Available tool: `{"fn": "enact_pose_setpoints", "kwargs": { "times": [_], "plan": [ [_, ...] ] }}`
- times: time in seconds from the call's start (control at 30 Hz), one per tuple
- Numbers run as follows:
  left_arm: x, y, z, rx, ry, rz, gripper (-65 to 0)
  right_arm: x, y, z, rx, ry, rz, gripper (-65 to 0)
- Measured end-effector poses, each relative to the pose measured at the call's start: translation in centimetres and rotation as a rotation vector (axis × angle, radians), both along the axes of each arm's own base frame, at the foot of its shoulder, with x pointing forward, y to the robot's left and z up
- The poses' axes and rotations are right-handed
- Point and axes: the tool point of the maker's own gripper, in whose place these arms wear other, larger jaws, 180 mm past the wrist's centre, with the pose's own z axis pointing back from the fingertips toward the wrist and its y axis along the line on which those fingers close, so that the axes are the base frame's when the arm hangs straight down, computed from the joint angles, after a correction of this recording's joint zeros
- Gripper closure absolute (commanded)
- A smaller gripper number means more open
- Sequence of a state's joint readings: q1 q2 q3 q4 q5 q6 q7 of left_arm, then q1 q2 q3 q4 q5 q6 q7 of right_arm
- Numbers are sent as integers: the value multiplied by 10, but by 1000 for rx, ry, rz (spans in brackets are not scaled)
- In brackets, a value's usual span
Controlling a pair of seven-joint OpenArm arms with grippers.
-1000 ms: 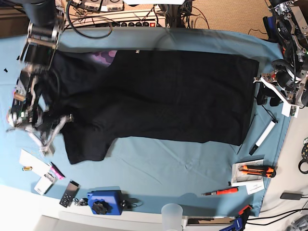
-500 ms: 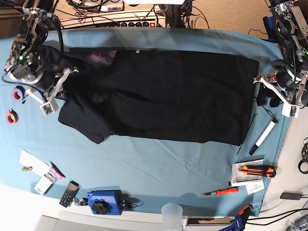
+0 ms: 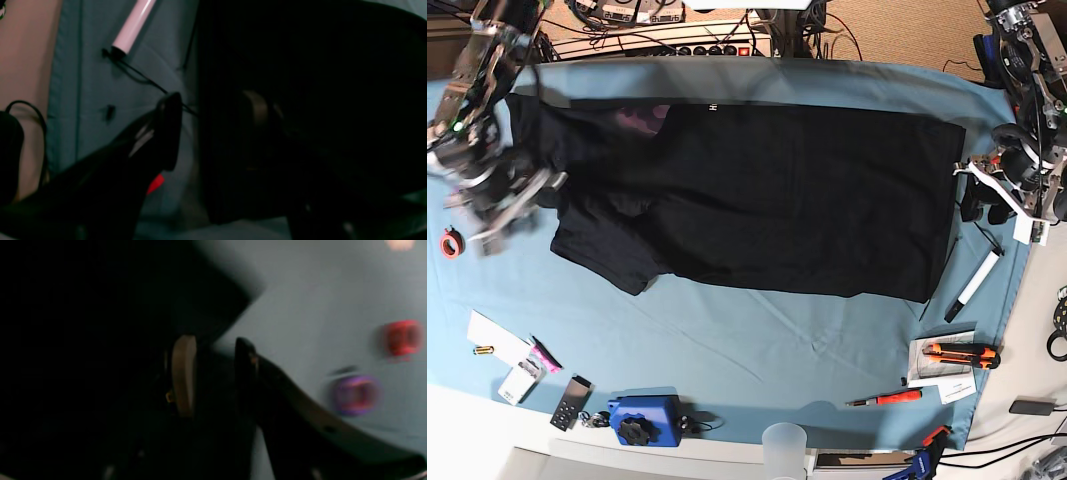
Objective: Layout the t-shirt on the table in an organized manner, then fold the t-shirt properly
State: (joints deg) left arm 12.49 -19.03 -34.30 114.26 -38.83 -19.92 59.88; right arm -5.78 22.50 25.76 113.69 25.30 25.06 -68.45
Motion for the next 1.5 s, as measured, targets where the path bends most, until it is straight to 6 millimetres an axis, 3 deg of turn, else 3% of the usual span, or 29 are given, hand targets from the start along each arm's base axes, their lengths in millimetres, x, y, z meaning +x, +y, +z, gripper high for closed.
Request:
{"fn": "enact_pose_setpoints", "kwargs": {
  "times": [0.03, 0.1, 0.2, 0.47, 0.6, 0.83, 1.0, 1.2, 1.33, 1.5],
  "plan": [
    [0, 0, 0, 1, 1, 0, -294, 5, -16, 4, -13, -13, -59, -199],
    [0, 0, 0, 1, 1, 0, -294, 15, -29, -3, 28, -5, -103, -199],
    [0, -1, 0, -2, 1, 1, -294, 31, -26, -29, 151, 36, -102, -199],
    [0, 0, 0, -2, 0, 1, -294, 50, -51, -89, 307, 140, -231, -199],
    [0, 0, 0, -2, 1, 1, -295, 56, -38, -117, 394, 195, -180, -199],
    [0, 0, -1, -2, 1, 1, -295, 64, -13, -121, 493, 184, -111, -199],
    [0, 0, -1, -2, 1, 1, -294, 69, 16, -125, 555, 180, -58, -199],
    [0, 0, 0, -2, 1, 1, -295, 71, 24, -125, 550, 188, -28, -199],
    [4, 0, 5, -7, -39, 6, -294, 73, 41, -128, 538, 222, 29, -199],
    [15, -20, -3, 25, -27, -57, -294, 76, 59, -131, 505, 249, 94, -199]
  ]
}}
